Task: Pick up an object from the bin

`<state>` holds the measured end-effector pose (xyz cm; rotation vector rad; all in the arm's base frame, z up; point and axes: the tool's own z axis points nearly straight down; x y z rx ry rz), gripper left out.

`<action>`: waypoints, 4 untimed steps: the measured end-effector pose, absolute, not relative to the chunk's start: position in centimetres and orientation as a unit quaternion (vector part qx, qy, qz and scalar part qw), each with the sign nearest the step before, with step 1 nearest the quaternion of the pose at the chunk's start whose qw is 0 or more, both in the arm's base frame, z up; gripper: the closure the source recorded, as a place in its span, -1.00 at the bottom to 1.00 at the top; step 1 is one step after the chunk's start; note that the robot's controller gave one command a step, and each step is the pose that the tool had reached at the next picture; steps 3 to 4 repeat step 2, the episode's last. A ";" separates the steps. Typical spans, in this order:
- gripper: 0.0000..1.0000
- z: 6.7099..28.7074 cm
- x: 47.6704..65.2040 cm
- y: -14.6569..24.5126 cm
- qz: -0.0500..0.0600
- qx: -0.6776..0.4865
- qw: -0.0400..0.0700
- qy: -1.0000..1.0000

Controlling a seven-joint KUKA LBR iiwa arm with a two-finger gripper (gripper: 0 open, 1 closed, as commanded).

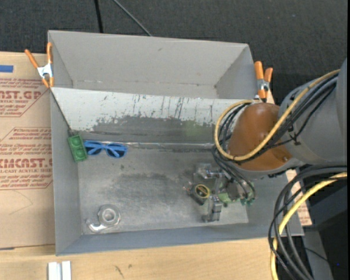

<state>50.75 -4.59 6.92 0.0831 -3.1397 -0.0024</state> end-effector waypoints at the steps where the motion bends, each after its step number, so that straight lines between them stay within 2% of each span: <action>1: 1.00 7.0 50.9 -4.7 -0.001 0.025 -0.002 -1.000; 2: 1.00 22.3 48.4 -5.2 0.000 -0.029 -0.004 -1.000; 4: 1.00 22.3 48.4 -5.2 0.000 -0.029 -0.004 -1.000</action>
Offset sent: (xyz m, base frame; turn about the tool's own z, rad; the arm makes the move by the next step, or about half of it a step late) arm 0.0000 0.0000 0.0000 0.0000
